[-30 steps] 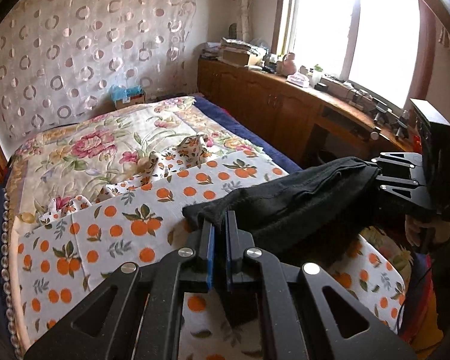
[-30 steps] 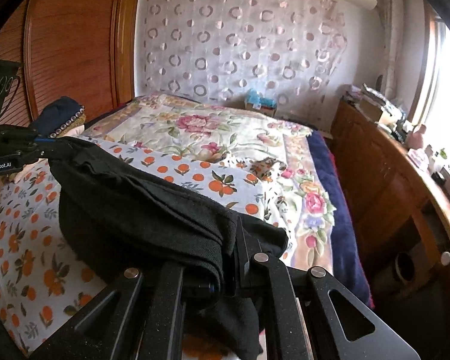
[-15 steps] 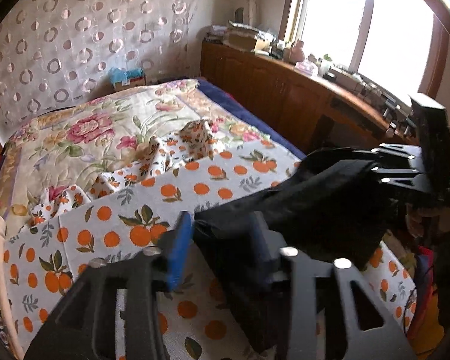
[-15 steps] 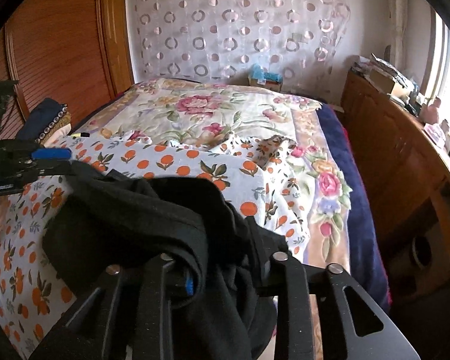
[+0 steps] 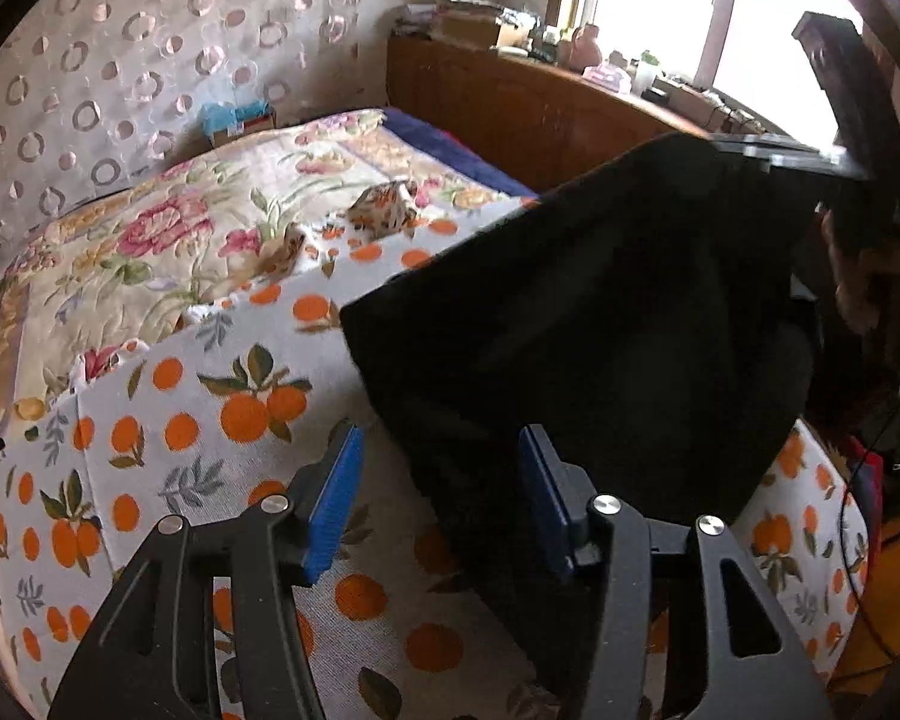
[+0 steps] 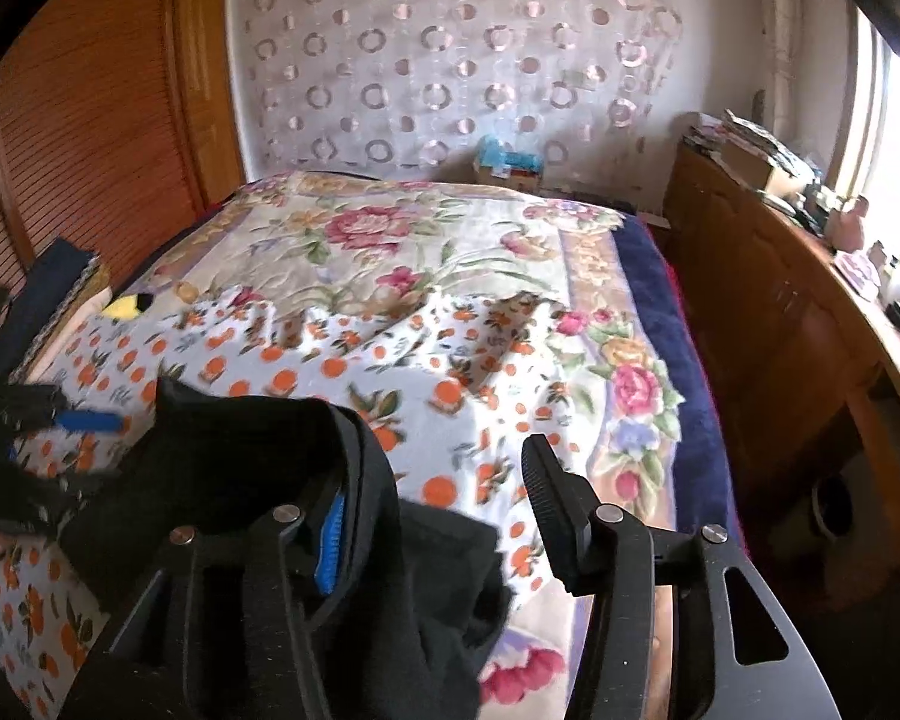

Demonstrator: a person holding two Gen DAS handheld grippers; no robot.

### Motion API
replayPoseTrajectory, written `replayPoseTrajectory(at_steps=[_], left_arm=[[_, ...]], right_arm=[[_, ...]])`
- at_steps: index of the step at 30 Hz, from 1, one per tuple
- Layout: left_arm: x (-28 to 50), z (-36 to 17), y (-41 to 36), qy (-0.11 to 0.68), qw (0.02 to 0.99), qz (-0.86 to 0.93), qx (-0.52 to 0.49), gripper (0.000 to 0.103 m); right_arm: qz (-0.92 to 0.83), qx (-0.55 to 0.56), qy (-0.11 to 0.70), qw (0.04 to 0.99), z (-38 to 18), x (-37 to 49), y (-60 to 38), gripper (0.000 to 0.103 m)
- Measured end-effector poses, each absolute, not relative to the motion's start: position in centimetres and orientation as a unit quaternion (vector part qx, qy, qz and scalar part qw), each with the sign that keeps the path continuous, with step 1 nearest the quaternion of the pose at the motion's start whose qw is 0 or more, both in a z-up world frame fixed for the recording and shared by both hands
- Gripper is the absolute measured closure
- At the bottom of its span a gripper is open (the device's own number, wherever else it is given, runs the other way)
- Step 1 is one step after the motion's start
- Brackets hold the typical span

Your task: Fold small clothes

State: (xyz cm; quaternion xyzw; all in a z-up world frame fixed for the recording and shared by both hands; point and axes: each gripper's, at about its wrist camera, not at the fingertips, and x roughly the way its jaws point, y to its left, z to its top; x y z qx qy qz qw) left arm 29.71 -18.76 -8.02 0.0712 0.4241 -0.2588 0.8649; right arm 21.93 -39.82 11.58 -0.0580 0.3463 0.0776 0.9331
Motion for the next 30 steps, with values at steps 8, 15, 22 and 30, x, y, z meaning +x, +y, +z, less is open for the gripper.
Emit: replayPoseTrajectory(at_steps=[8, 15, 22, 30], left_arm=[[30.2, -8.7, -18.6, 0.433, 0.864, -0.25, 0.069, 0.048], [31.2, -8.1, -18.3, 0.423, 0.87, -0.25, 0.048, 0.048], [32.3, -8.3, -18.7, 0.424, 0.869, -0.254, 0.037, 0.048], [32.7, -9.3, -19.1, 0.436, 0.862, -0.257, 0.031, 0.047]], right_arm=[[0.011, -0.047, 0.322, 0.946, 13.0, 20.7, -40.5, 0.049], [0.048, -0.016, 0.342, 0.938, 10.5, 15.9, -38.7, 0.039], [0.063, 0.044, 0.376, 0.923, 7.2, 11.9, -38.6, 0.028], [0.05, 0.092, 0.405, 0.908, 5.8, 12.6, -41.7, 0.019]])
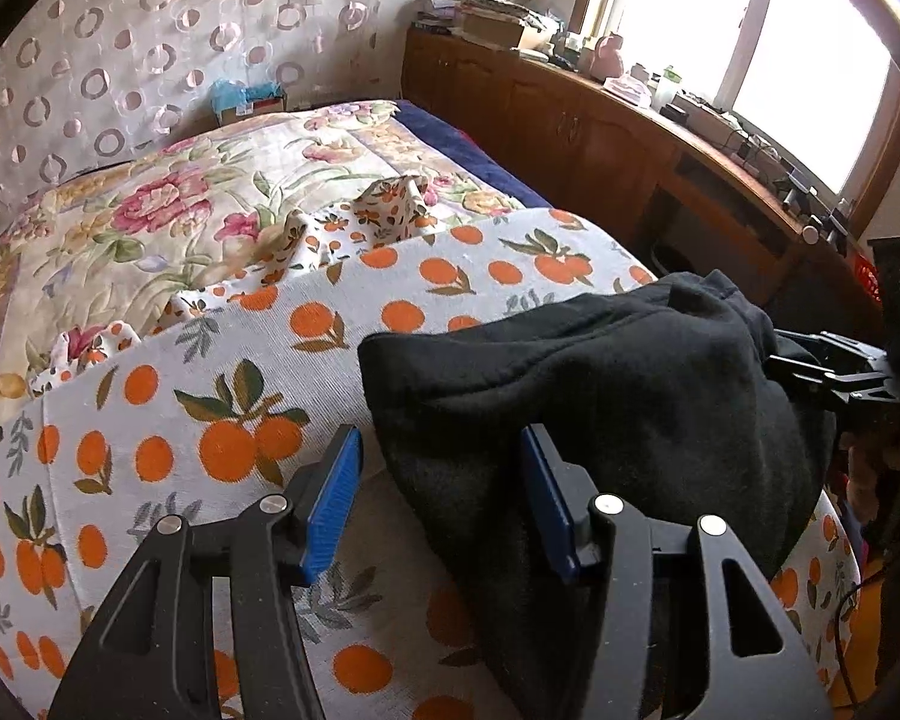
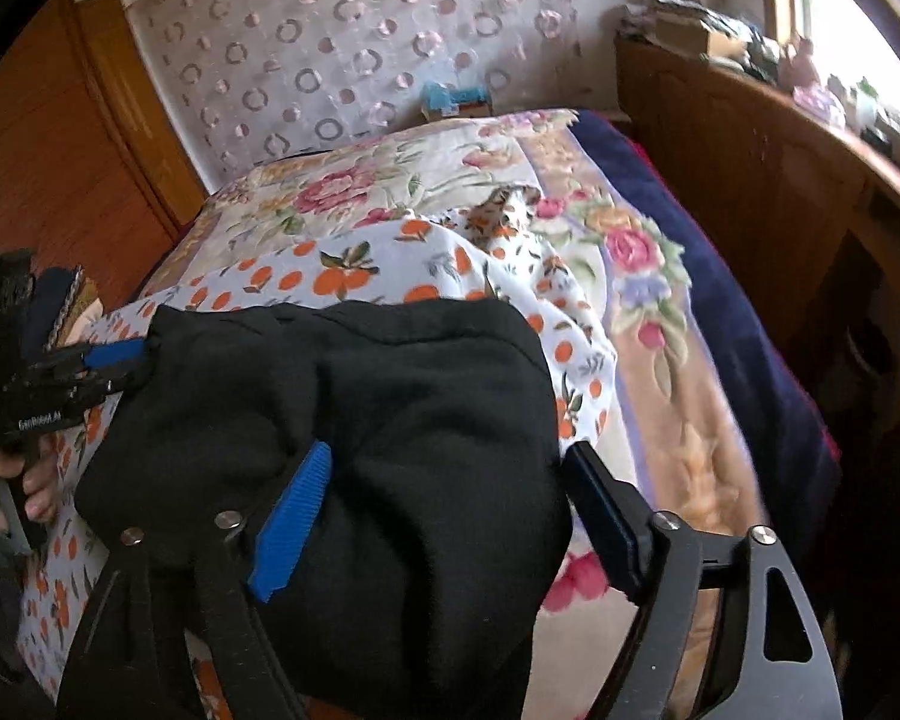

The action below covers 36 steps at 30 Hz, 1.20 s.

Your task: Fold small clothes

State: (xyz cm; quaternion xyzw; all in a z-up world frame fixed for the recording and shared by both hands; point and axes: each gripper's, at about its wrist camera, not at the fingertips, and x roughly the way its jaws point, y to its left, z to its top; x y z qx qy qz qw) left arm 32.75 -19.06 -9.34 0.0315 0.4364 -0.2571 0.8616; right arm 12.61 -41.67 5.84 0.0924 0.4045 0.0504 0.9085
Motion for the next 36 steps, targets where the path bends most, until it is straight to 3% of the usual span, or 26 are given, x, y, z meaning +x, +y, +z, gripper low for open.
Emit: replayPoseTrajectory(at_steps=[13, 14, 21, 22, 23, 26, 36], left_arm=[[33.5, -9.8, -19.2, 0.443, 0.852, -0.28, 0.0, 0.046], [33.5, -9.9, -19.2, 0.442, 0.852, -0.281, -0.001, 0.046], [33.3, -9.6, -19.5, 0.446, 0.835, -0.322, -0.021, 0.082], [33.1, -9.5, -19.6, 0.444, 0.836, -0.323, -0.016, 0.084], [32.8, -9.2, -19.7, 0.44, 0.838, -0.324, -0.012, 0.086], [32.1, -7.9, -19.3, 0.422, 0.845, -0.327, -0.018, 0.089], [28.2, -1.7, -15.9, 0.34, 0.877, -0.338, -0.037, 0.09]], right_arm=[[0.087, 0.158, 0.422, 0.888, 4.9, 14.0, -42.5, 0.018], [0.092, 0.161, 0.423, 0.887, 4.9, 14.0, -42.6, 0.022], [0.108, 0.135, 0.41, 0.895, 5.1, 13.5, -41.8, 0.055], [0.108, 0.125, 0.403, 0.9, 5.4, 13.2, -41.6, 0.072], [0.11, 0.118, 0.398, 0.903, 5.6, 13.0, -41.4, 0.082], [0.104, 0.093, 0.384, 0.913, 6.1, 12.3, -40.8, 0.088], [0.109, 0.076, 0.321, 0.938, 8.3, 10.5, -39.6, 0.09]])
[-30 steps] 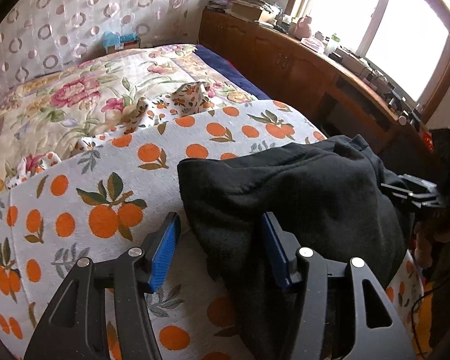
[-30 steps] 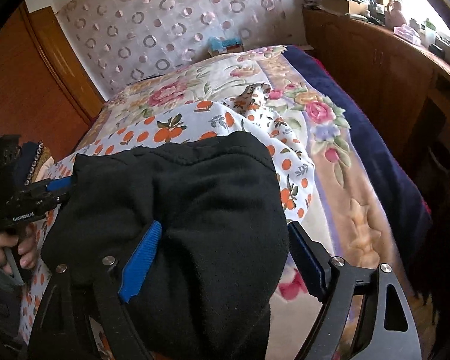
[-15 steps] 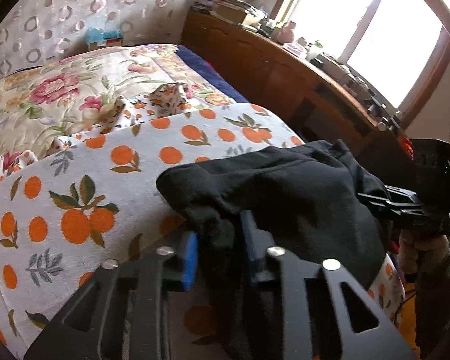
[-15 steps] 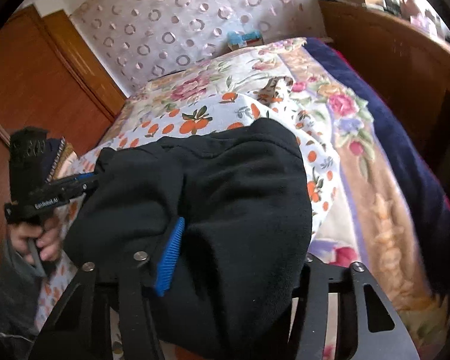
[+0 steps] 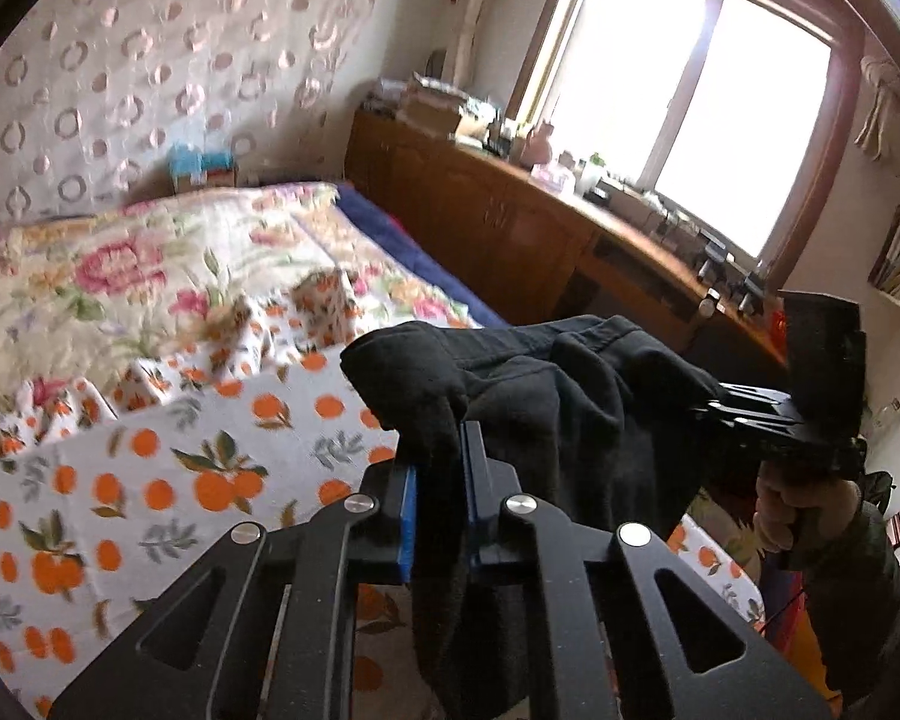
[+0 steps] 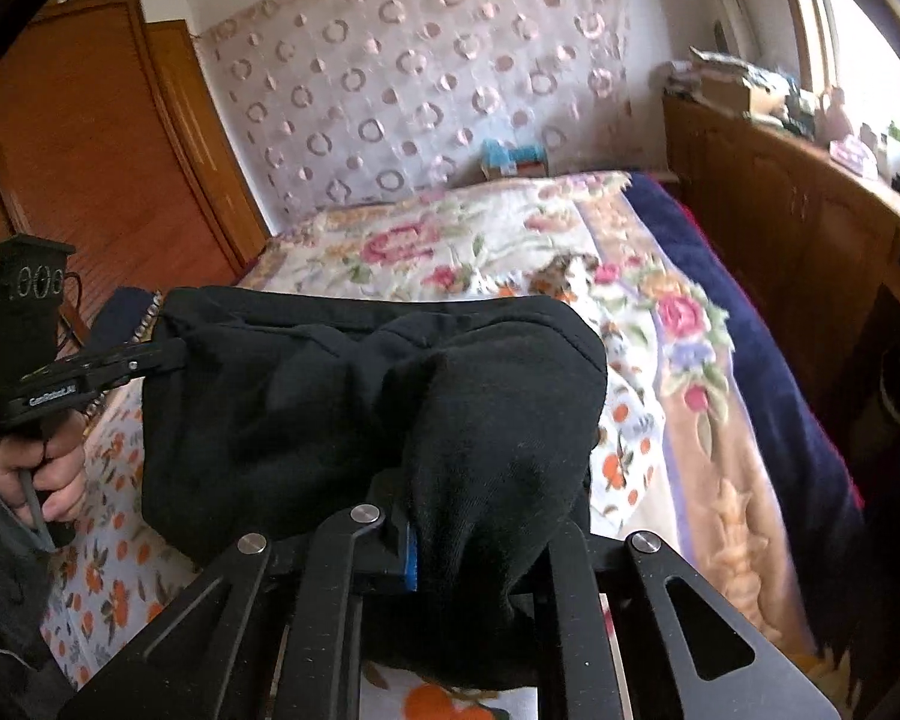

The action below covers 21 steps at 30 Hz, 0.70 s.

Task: Fold small clothes
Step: 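Grasp the folded black T-shirt with both tools, then carry the T-shirt with both tools onto the stack of navy clothes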

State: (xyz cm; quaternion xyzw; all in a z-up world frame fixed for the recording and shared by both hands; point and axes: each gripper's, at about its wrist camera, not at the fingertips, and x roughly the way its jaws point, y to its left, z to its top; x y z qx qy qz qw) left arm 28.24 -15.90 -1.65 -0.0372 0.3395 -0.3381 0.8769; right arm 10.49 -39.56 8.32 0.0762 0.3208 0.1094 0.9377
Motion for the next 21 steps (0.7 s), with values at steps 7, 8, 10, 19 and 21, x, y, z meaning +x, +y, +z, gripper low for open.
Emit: replayPoseTrajectory(at_steps=[7, 8, 10, 19, 21], left_arm=[[26.6, 1.2, -11.1, 0.296, 0.904, -0.303, -0.047, 0.09], [26.3, 1.6, -10.2, 0.291, 0.909, -0.296, -0.048, 0.09], [25.4, 2.3, -8.0, 0.277, 0.92, -0.274, -0.05, 0.09], [23.0, 4.7, 1.9, 0.23, 0.956, -0.172, -0.062, 0.09], [22.5, 5.1, 4.0, 0.219, 0.963, -0.146, -0.063, 0.09]], right_arm=[[0.145, 0.034, 0.292, 0.945, 9.9, 11.2, -36.1, 0.09], [0.151, 0.027, 0.289, 0.945, 10.0, 11.6, -35.5, 0.09], [0.17, 0.01, 0.282, 0.944, 10.6, 12.5, -33.7, 0.09], [0.259, -0.069, 0.252, 0.93, 13.6, 18.9, -23.9, 0.09], [0.277, -0.089, 0.241, 0.926, 14.5, 20.7, -21.2, 0.09]])
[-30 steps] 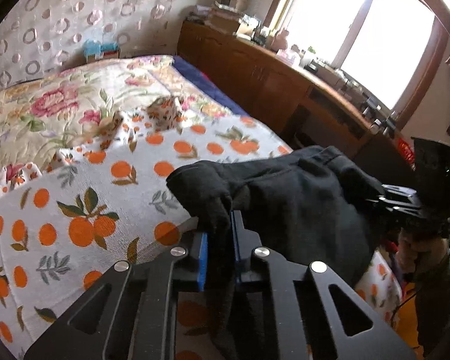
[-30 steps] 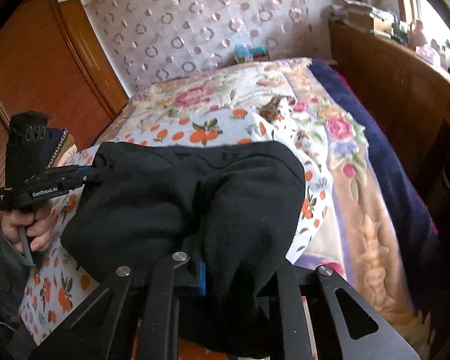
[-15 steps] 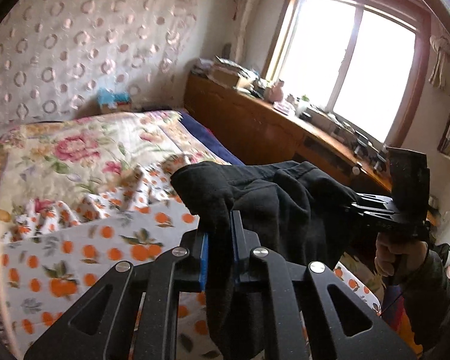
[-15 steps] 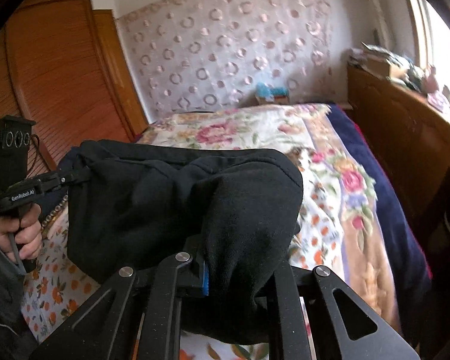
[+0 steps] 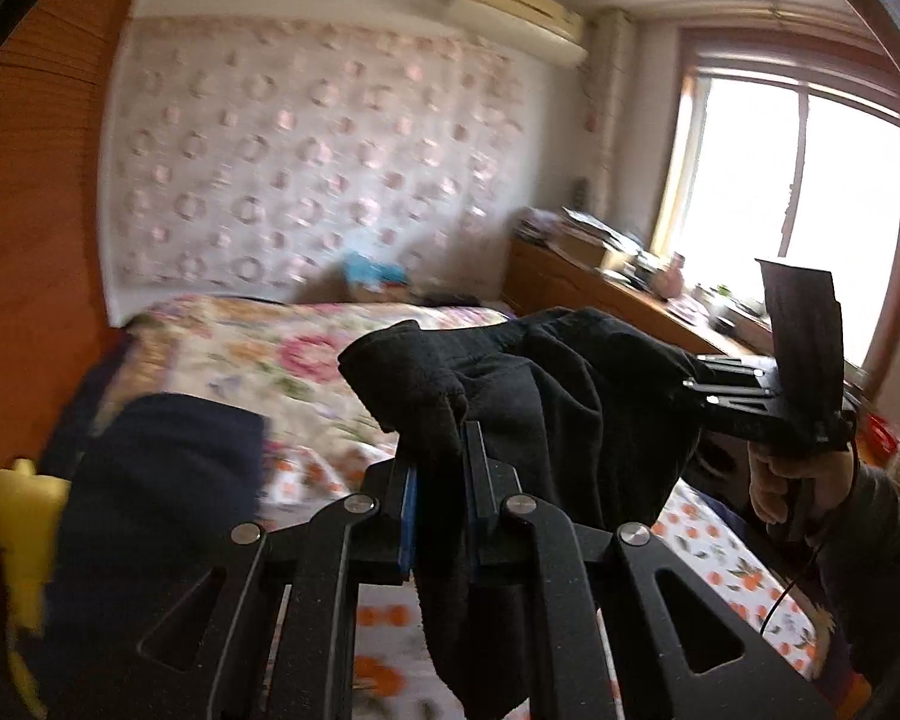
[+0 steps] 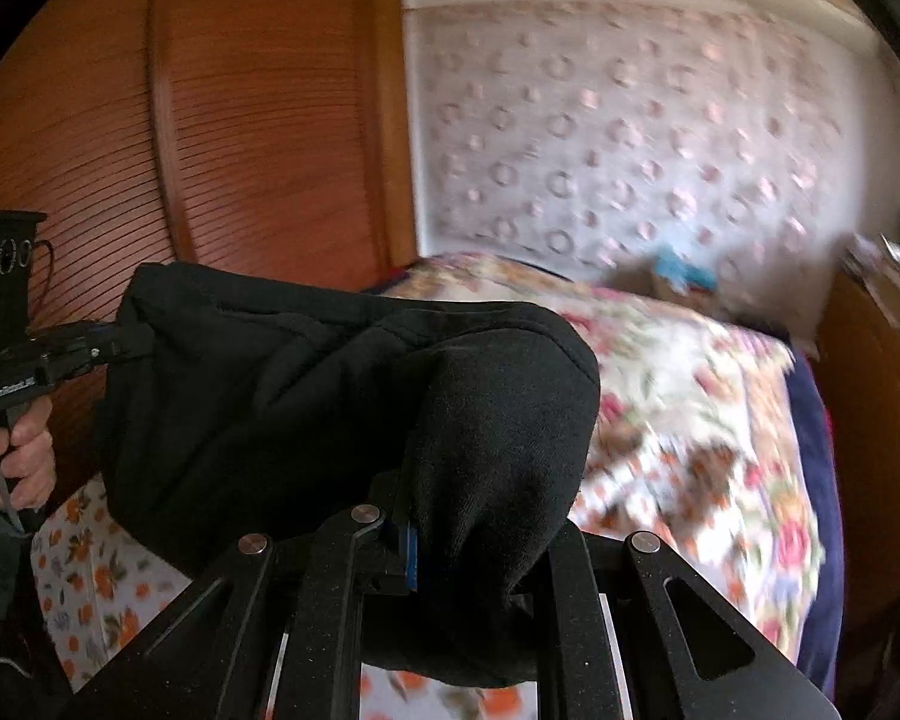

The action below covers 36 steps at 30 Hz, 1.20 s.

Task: Fold small clothes
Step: 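Carry the T-shirt with both tools onto the stack of navy clothes, then lower the T-shirt onto the stack and open both tools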

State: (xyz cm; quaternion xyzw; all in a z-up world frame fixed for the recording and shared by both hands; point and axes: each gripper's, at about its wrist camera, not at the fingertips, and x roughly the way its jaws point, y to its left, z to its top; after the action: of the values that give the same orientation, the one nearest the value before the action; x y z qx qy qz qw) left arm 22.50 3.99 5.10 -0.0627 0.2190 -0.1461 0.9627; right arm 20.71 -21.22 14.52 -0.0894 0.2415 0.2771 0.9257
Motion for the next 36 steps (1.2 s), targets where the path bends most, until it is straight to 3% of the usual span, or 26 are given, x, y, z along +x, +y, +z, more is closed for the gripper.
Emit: replayPoseTrajectory(at_steps=[11, 18, 22, 28, 31, 32, 33, 36], left_arm=[[17.9, 4.3, 13.8, 0.181, 0.98, -0.017, -0.087, 0.09], [17.3, -2.7, 17.2, 0.254, 0.959, 0.057, -0.109, 0.09], [17.8, -5.3, 18.2, 0.28, 0.95, 0.079, -0.113, 0.09], [16.4, -5.2, 18.3, 0.264, 0.956, 0.092, -0.092, 0.09], [14.7, -4.1, 17.9, 0.249, 0.961, 0.09, -0.083, 0.08], [14.4, -3.7, 17.7, 0.242, 0.963, 0.09, -0.077, 0.07], [14.1, -3.3, 17.3, 0.235, 0.965, 0.09, -0.07, 0.061], [13.2, -2.7, 16.3, 0.221, 0.97, 0.079, -0.056, 0.054]], right_arm=[[0.381, -0.176, 0.184, 0.889, 17.8, 32.7, -7.3, 0.09], [0.435, -0.203, 0.239, 0.844, 11.3, 39.1, 0.5, 0.087], [0.389, -0.175, 0.273, 0.862, 8.0, 43.0, 1.6, 0.063], [0.371, -0.156, 0.26, 0.878, 7.0, 43.1, 0.5, 0.052], [0.366, -0.141, 0.245, 0.887, 7.1, 41.6, -1.1, 0.037], [0.363, -0.136, 0.243, 0.889, 6.9, 41.2, -1.0, 0.033], [0.36, -0.127, 0.24, 0.893, 6.8, 40.8, -1.7, 0.031], [0.346, -0.117, 0.235, 0.901, 5.4, 37.7, -3.2, 0.028]])
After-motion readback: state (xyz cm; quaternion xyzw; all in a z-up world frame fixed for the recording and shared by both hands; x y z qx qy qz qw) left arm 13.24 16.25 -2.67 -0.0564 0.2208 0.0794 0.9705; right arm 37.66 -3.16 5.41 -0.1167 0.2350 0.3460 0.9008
